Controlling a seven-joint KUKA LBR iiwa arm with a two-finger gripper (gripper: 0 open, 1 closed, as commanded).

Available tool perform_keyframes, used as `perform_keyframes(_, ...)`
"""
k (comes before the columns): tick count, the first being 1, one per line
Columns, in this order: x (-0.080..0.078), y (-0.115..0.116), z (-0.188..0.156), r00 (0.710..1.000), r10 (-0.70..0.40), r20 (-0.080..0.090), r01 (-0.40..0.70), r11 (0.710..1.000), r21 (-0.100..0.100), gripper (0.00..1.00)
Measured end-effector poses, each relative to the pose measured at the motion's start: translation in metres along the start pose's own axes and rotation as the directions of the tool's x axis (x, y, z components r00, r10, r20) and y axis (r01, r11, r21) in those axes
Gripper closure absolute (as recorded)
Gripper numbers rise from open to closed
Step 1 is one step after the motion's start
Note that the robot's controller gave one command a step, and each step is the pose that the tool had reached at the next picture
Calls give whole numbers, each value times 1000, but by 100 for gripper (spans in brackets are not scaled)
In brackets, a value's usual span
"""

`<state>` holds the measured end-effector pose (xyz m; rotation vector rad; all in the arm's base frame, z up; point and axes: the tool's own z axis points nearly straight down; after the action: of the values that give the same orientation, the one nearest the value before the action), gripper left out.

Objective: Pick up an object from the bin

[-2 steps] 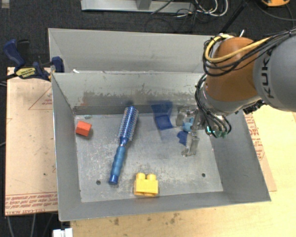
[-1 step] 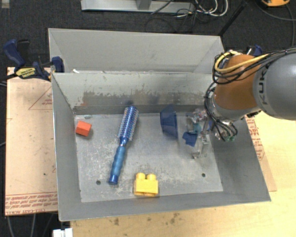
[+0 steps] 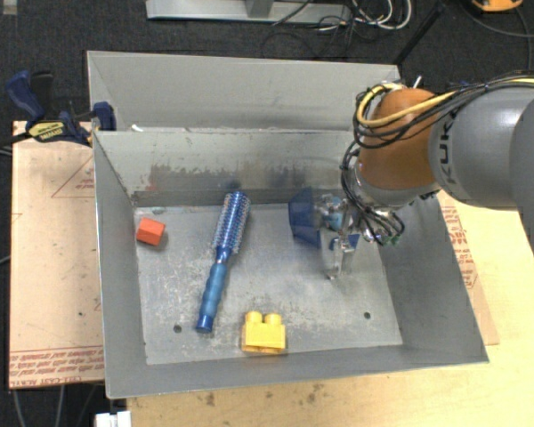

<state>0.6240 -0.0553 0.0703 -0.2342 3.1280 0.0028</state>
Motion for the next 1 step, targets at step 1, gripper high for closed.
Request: perform_keyframes(1, -10, 48, 0, 978, 207, -1, -207, 978, 0, 0)
